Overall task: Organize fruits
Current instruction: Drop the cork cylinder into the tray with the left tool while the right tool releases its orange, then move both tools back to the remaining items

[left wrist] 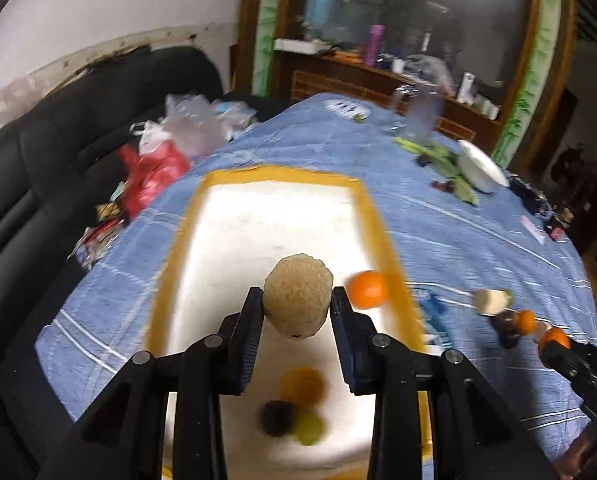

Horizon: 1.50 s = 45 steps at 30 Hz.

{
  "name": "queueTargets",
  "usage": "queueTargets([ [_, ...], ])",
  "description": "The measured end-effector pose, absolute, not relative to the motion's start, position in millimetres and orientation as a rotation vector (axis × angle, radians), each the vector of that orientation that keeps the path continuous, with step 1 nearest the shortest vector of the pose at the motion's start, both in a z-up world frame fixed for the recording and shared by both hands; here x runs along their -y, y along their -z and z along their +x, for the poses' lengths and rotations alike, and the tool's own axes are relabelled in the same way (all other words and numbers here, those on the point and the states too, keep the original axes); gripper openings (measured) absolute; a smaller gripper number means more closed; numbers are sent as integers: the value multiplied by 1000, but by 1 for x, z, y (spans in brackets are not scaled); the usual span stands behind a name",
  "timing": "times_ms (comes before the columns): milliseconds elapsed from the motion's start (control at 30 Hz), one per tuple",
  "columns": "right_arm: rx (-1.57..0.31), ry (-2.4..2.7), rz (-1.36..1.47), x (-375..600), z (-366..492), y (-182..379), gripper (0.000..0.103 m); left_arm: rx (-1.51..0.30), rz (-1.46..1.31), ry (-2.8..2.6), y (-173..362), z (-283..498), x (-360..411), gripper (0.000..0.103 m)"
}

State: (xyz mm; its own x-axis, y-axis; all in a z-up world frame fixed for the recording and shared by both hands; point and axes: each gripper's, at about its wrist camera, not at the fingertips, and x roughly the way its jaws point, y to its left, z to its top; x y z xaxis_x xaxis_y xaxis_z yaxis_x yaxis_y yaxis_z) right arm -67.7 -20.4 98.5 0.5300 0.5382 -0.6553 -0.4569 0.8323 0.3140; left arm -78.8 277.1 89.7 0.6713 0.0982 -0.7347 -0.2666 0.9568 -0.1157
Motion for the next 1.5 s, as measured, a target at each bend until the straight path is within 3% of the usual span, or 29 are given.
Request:
queueTargets([
  [533,-912,-770,-220,-166,-70,-69,39,-932,-314,-226,-48,-55,-344,36],
  [633,-923,-754,-243,-176,-64,-61,40,-910,-348,-188,-50,-57,-345,47],
  [700,-935,-749,-227,-179,-59,-59,40,-889,-360,-167,-51,-58,-342,60],
  [767,-938,-748,-214,-178,-55,-59,46,-871,-364,-157,-51,-56,-337,70],
  [833,-918,-740,-194,-175,-53,-64,61,-862,-364,-159,-51,-55,-334,72],
  [867,-904,-737,-181,-171,-53,-68,62,-857,-366,-158,-51,-54,-333,72],
  [1167,-808,-599,-89,-99,-50,-96,65,-849,-386,-150,-51,-44,-345,72],
  [1500,-826,-273,100,67,-44,-93,65,-821,-302,-143,-70,-52,-320,73],
])
